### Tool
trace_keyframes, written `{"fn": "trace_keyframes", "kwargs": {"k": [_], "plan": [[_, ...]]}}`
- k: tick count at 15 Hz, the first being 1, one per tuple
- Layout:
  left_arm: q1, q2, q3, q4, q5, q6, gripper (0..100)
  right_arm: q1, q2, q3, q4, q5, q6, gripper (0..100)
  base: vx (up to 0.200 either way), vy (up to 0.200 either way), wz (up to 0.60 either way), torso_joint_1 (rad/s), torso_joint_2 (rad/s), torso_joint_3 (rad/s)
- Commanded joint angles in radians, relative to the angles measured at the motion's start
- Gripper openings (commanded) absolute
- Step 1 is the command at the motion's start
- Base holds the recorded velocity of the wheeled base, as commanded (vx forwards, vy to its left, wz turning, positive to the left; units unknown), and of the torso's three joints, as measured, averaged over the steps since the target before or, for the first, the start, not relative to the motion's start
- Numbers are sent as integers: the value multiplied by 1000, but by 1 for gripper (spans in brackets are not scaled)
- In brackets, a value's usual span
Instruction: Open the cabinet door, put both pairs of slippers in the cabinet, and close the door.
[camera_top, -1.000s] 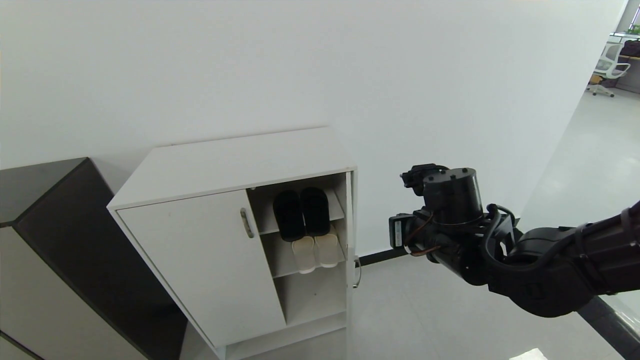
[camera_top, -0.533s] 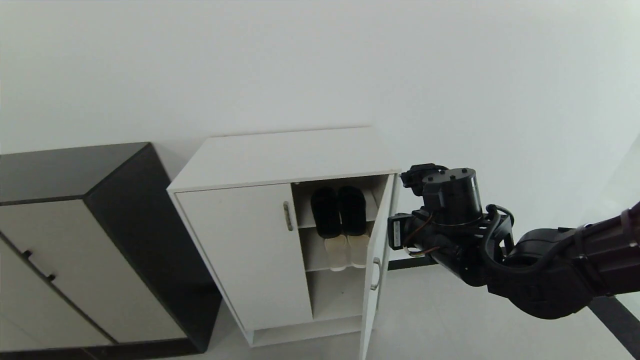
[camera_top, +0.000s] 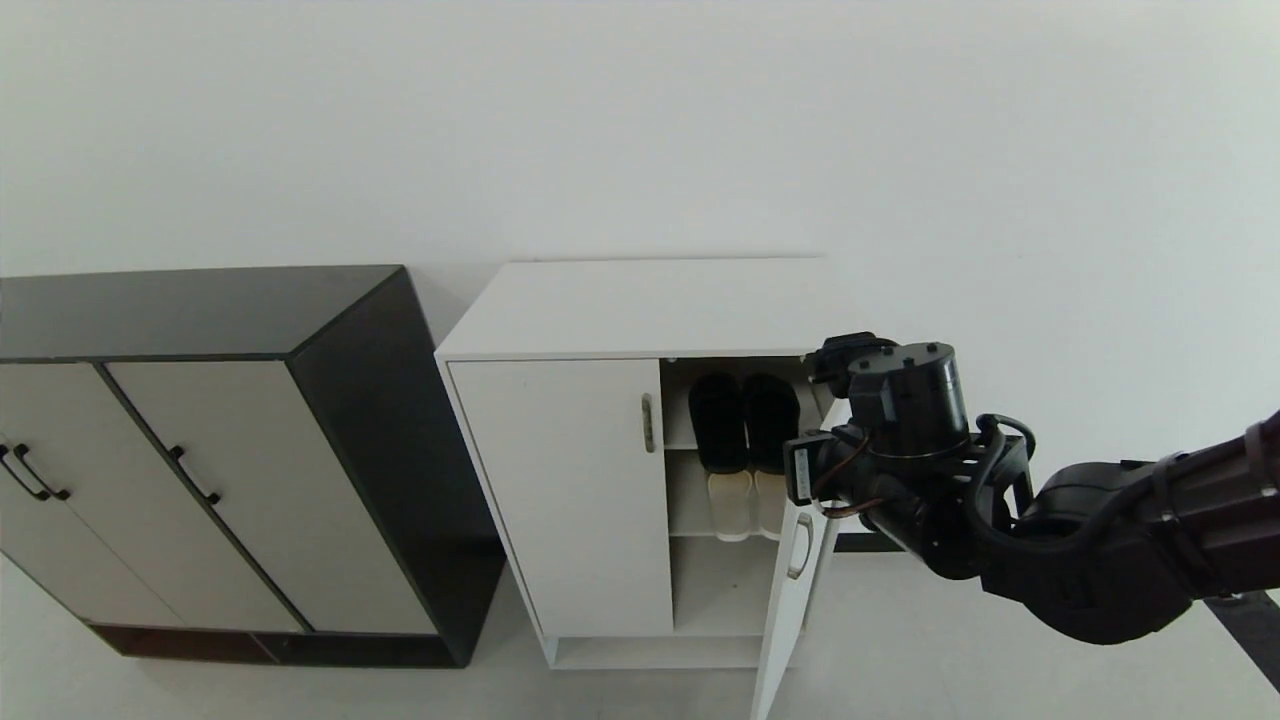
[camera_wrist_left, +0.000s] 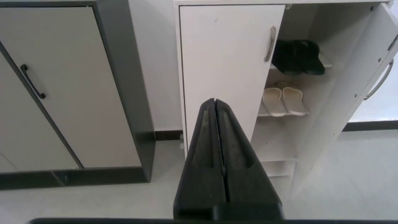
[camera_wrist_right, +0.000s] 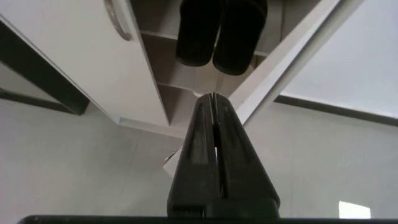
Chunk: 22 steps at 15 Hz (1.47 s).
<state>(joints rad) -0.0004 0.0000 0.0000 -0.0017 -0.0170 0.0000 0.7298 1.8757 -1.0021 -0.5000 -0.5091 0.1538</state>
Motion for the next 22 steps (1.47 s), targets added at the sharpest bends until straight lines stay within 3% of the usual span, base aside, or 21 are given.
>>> {"fn": "trace_keyframes", "kwargs": {"k": [1, 5, 10, 13, 18, 22], "plan": [[0, 0, 0, 0, 0, 0, 0, 0, -43, 45, 3, -17, -28, 0, 0, 0, 0, 0, 0, 0], [0, 0, 0, 0, 0, 0, 0, 2, -118, 129, 11, -15, -89, 0, 0, 0, 0, 0, 0, 0], [-1, 0, 0, 0, 0, 0, 0, 3, -79, 145, 47, 15, -96, 0, 0, 0, 0, 0, 0, 0], [0, 2, 0, 0, 0, -2, 0, 0, -30, 148, 21, 81, -88, 0, 0, 0, 0, 0, 0, 0], [0, 0, 0, 0, 0, 0, 0, -9, 51, 145, -71, 86, -86, 0, 0, 0, 0, 0, 0, 0], [0, 0, 0, 0, 0, 0, 0, -13, 137, 142, -318, 116, -88, 0, 0, 0, 0, 0, 0, 0]]}}
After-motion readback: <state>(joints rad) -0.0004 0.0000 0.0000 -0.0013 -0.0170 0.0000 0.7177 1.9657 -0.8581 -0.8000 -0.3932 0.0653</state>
